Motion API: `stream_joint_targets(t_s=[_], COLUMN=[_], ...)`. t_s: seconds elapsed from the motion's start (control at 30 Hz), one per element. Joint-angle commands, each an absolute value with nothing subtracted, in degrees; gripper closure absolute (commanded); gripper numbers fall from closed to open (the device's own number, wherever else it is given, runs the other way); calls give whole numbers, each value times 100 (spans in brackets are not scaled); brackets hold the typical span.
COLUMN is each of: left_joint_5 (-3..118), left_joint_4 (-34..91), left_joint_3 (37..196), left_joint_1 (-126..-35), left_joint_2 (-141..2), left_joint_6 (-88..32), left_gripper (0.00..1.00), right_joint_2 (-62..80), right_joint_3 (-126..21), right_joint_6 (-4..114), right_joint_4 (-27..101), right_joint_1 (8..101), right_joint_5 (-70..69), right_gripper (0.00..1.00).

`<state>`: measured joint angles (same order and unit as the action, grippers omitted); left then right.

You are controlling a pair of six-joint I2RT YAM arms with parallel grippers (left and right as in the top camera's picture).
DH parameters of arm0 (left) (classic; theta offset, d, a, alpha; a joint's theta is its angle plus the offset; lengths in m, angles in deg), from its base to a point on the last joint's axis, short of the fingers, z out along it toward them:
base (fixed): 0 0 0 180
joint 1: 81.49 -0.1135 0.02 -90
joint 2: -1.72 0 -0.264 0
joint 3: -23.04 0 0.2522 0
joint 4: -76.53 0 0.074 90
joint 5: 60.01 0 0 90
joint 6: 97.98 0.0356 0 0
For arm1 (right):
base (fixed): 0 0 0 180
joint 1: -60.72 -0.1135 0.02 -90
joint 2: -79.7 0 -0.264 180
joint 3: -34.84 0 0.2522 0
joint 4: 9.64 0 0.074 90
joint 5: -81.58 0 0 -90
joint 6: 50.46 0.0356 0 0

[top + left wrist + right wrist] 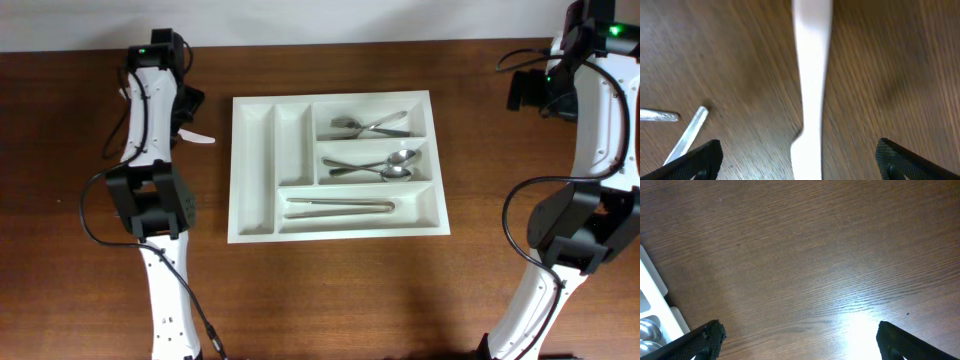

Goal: Pack container
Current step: 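Lower the left gripper onto the white plastic knife and close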

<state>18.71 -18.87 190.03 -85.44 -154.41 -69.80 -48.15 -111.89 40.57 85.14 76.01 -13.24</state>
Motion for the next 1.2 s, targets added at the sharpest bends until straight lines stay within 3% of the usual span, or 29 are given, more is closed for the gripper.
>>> stream_joint_targets(t_s=[0.0,0.27,0.33,0.4,0.47,0.87,0.93,1.07,1.17], left_joint_5=[1932,2922,2939,2998,3025,2605,2391,2275,2128], left_joint_4=[-1868,-1400,-1404,-1468,-1544,-2755,-2867,-2923,-2884], left_joint_3=[18979,18979,18979,18979,18979,18979,18979,18979,18979], left_joint_1=[-8760,-8904,-8900,-8900,-8900,-8918,-8931,-8955,-8955], left_joint_2=[-15610,-16149,-16213,-16272,-16305,-16333,-16333,-16333,-16333], left_joint_6=[-7461,-7433,-7430,-7430,-7430,-7426,-7387,-7336,-7107], left_gripper=[0,3,11,33,43,45,56,94,98], right_joint_2=[-4649,-4649,-4649,-4649,-4649,-4649,-4649,-4649,-4649], right_joint_3=[-11221,-11221,-11221,-11221,-11221,-11221,-11221,-11221,-11221], right_joint_6=[4038,4038,4038,4038,4038,4038,4038,4038,4038], right_joint_4=[8516,8516,8516,8516,8516,8516,8516,8516,8516], right_joint_1=[7575,7575,7575,7575,7575,7575,7575,7575,7575], right_joint_5=[-1313,-1313,-1310,-1310,-1310,-1313,-1313,-1310,-1310], right_gripper=[1,1,1,1,1,1,1,1,1])
